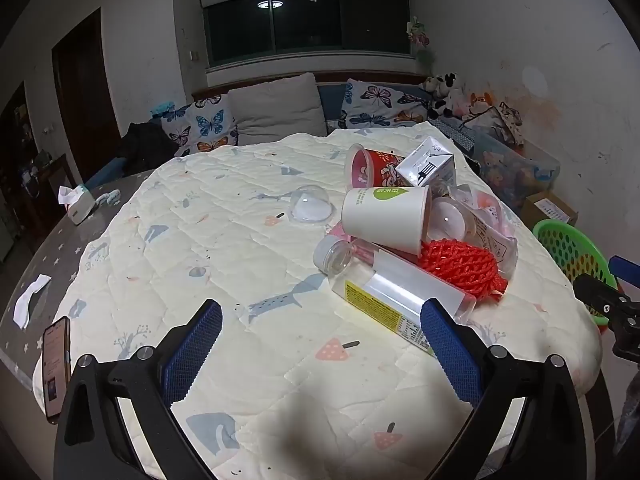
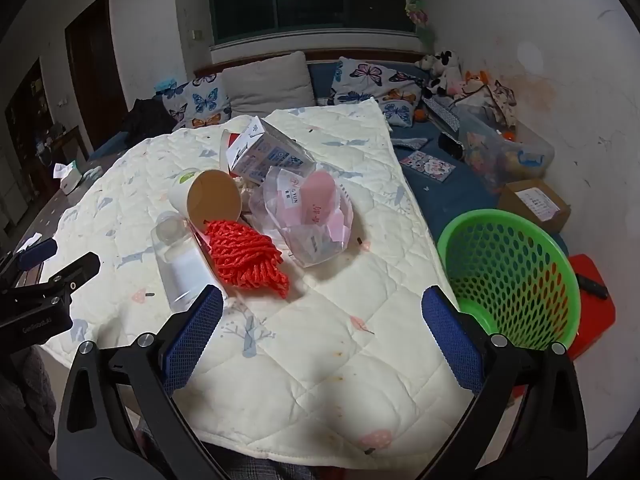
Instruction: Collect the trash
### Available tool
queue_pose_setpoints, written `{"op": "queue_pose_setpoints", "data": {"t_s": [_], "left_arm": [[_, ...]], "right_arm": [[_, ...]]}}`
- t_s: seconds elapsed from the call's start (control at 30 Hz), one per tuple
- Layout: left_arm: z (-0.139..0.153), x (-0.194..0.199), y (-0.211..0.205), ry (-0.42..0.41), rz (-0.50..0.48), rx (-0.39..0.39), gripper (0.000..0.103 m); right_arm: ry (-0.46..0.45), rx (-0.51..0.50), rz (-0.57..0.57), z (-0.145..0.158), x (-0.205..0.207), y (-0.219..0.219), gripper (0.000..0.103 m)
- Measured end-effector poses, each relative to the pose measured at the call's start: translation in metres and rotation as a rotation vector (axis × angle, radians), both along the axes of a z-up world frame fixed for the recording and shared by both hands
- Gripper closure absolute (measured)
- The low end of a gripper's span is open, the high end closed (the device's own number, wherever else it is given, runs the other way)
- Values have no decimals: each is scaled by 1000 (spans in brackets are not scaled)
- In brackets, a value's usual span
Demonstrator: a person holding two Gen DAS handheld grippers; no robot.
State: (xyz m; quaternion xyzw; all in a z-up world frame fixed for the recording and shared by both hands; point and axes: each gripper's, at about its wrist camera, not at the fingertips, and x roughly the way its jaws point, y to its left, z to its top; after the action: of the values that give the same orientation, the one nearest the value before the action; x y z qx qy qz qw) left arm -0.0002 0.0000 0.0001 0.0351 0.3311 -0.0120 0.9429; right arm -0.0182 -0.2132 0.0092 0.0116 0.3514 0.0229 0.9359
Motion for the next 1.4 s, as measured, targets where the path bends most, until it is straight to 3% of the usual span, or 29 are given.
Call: {"op": "queue_pose_setpoints", "data": {"t_s": [1.4], "left_arm": [[0,0,0,5,-1,0,7]], "right_arm": [[12,5,-3,-3,2,0,4]]}}
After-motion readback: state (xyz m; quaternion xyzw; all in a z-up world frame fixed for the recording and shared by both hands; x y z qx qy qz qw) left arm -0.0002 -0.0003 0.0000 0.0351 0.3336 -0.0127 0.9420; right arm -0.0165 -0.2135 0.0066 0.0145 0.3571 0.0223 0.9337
